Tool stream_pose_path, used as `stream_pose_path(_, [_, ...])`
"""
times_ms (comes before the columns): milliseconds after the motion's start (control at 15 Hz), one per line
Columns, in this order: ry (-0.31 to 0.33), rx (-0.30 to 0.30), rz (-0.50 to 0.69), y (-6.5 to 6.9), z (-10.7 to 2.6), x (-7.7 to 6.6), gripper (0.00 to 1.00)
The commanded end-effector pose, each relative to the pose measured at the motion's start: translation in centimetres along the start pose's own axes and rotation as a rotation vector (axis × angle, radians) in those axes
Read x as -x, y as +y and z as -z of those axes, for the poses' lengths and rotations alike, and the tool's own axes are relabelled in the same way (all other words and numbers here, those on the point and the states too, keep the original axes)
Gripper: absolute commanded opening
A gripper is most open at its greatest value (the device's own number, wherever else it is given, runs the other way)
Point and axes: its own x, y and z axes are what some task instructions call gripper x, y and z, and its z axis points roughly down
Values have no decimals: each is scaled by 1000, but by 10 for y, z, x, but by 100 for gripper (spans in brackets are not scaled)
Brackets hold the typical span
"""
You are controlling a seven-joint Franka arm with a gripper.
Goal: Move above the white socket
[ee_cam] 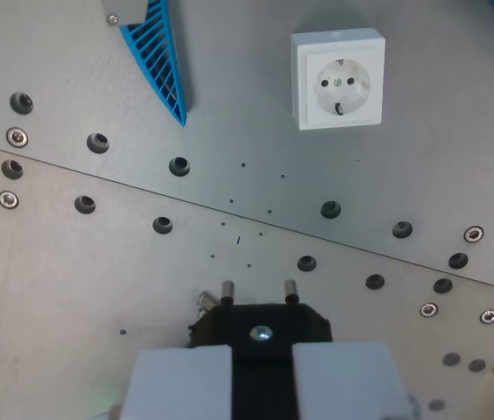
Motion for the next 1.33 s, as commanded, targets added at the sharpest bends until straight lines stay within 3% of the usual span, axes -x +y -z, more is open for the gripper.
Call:
stream_pose_path(67, [1,0,0,0,0,0,0])
stream_pose_path(733, [4,1,5,1,-4,0,0])
stream_pose_path(1333, [42,10,24,8,-26,1,0])
